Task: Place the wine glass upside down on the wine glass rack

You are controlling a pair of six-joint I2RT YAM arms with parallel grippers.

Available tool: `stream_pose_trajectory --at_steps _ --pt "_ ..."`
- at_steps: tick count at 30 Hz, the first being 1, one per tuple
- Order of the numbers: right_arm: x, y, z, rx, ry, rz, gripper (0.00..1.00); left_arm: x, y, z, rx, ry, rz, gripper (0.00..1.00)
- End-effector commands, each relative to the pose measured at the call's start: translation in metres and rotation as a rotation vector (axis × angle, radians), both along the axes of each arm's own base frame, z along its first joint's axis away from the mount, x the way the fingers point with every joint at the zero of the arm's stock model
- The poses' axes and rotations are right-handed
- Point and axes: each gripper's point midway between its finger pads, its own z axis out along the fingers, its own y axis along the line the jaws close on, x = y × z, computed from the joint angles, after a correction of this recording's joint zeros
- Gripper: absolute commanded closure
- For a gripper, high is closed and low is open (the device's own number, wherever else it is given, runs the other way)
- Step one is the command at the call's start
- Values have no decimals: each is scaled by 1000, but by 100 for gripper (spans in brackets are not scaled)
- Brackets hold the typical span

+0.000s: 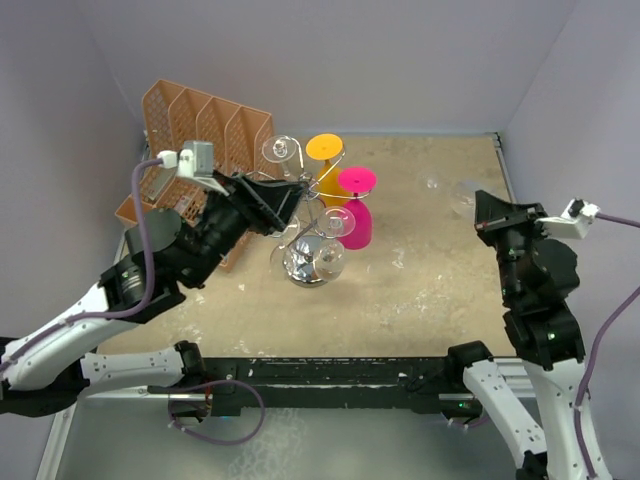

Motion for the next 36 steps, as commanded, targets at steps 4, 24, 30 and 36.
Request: stream_pose_trajectory --at_steps 4,24,30,36 --pt "-65 14 124 94 -545 156 100 -10 -64 61 -405 -29 -230 46" --pt "-110 53 155 74 -781 421 100 1 -171 42 -734 205 -245 42" --pt "-113 65 153 45 -789 488 100 15 -168 44 -812 207 -167 42" --pt "-123 75 154 18 -818 555 100 25 -178 39 -849 256 -135 43"
